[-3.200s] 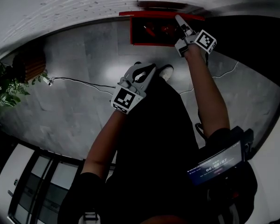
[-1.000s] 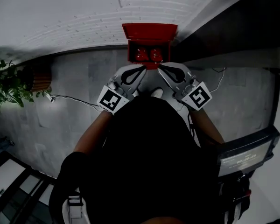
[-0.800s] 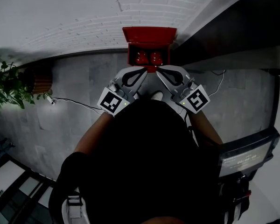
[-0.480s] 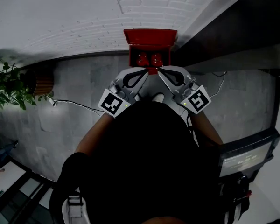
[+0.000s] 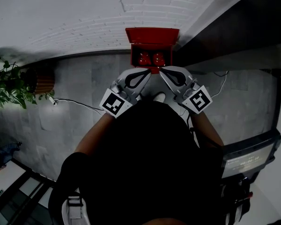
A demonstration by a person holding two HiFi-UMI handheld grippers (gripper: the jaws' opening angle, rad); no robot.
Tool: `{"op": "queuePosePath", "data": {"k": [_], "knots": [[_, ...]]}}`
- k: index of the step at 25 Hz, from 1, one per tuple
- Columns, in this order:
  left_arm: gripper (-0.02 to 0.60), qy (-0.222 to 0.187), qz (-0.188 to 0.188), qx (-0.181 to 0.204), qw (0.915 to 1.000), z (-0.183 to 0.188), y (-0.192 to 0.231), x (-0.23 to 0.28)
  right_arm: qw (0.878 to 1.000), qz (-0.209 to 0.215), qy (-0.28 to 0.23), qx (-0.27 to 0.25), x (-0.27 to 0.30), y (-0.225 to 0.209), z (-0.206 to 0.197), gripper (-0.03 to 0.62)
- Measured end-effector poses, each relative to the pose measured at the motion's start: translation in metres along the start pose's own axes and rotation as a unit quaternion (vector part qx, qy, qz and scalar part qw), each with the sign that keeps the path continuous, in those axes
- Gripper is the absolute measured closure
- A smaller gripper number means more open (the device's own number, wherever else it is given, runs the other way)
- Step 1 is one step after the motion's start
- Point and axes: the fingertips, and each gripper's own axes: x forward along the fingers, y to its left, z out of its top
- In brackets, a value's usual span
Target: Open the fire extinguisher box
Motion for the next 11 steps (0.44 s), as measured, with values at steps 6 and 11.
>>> {"op": "queuePosePath", "data": {"k": [6,11], "knots": [[0.581,0.006,0.003,-0.001,1.0000,-0.0042,-0.0003,-0.0042,1.000,0.000,0.004,0.002,-0.0003,0.0017,-0.0028,0.583],[0.581,0.008,0.001,0.003,1.0000,-0.0062,0.0003,-0.0056,1.000,-0.003,0.004,0.001,-0.0012,0.0017,-0.0044,0.583]]}}
